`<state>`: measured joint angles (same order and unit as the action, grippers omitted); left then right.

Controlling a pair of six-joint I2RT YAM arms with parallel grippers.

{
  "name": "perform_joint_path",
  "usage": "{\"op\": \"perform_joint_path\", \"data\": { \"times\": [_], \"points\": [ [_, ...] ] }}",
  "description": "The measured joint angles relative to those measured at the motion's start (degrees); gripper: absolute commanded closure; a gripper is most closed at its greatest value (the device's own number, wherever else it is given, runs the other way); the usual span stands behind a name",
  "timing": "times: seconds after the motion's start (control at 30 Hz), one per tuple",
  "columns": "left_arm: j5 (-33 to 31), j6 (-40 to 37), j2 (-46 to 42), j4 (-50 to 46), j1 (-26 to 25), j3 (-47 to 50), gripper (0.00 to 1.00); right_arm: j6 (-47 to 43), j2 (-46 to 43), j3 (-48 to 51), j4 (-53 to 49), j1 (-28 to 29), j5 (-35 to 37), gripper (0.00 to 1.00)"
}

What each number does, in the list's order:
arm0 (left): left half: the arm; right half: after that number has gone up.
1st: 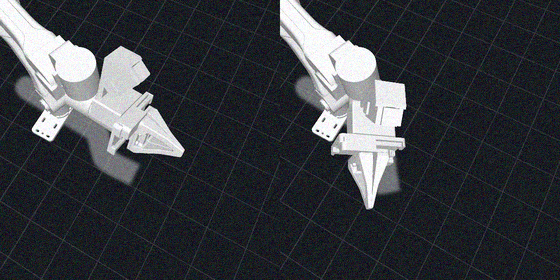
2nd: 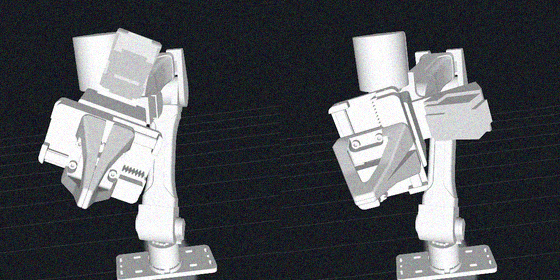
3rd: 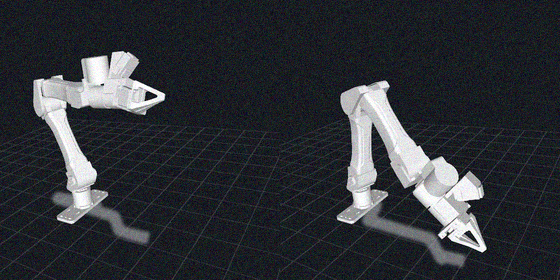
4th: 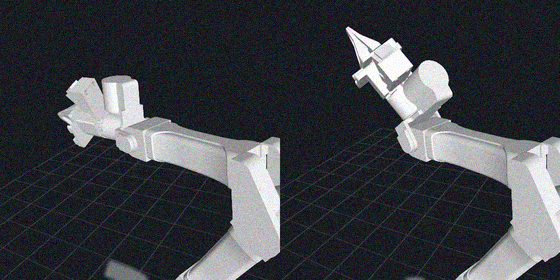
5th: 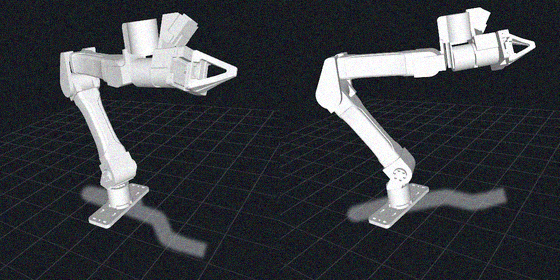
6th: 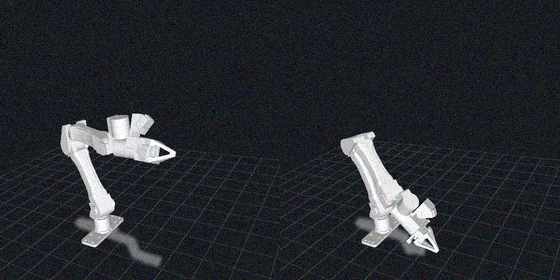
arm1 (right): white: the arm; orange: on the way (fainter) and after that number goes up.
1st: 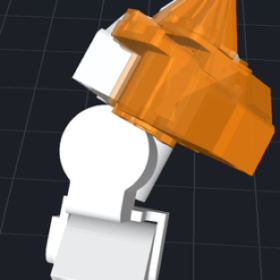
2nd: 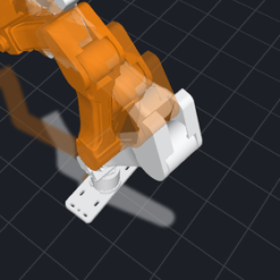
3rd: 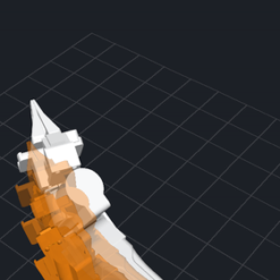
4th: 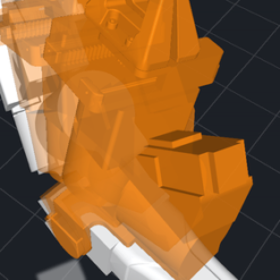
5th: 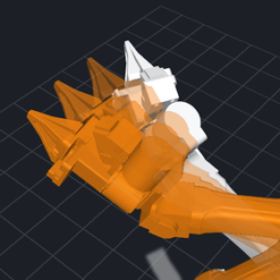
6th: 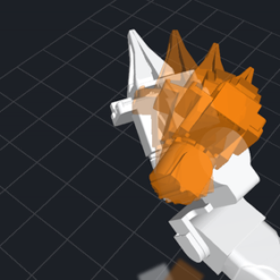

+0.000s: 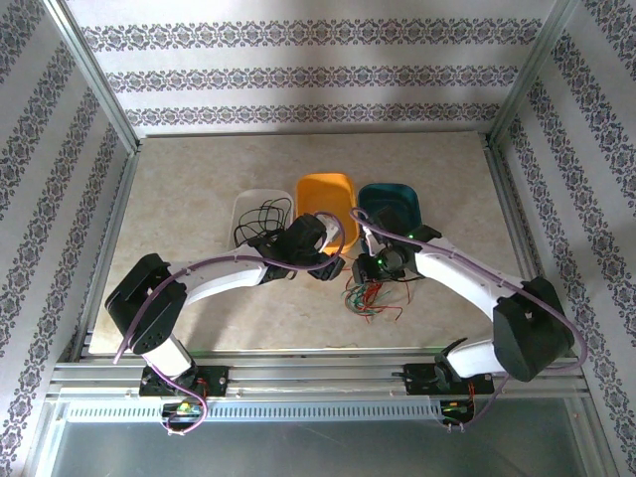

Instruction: Untangle the cables

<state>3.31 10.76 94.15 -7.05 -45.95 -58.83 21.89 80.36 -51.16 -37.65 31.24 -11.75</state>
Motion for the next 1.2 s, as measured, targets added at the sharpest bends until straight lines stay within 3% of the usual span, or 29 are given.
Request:
{"op": "perform_joint_path", "data": {
  "times": [0.13,0.27,0.67,0.87,1.2],
  "points": [
    [-0.39,0.00,0.00,0.00,0.33,-0.04,0.24,-0.59,1.18,0.00,-0.92,0.52,2.05,1.00],
    [-0.35,-0.04,0.00,0.00,0.33,-0.11,0.23,-0.31,-1.18,0.00,-1.73,0.50,5.66,1.00],
    [4.20,-0.26,0.00,1.25,0.33,-0.15,0.24,0.39,-26.40,-5.62,-2.32,-2.75,14.53,1.00],
    [6.10,-0.28,0.00,2.56,0.33,-0.11,0.24,0.28,-32.22,-8.00,-0.26,-4.94,13.14,1.00],
    [10.29,-1.57,0.00,4.04,0.33,0.96,0.24,0.22,-37.24,-10.25,6.08,-5.29,4.83,1.00]
  ]
}}
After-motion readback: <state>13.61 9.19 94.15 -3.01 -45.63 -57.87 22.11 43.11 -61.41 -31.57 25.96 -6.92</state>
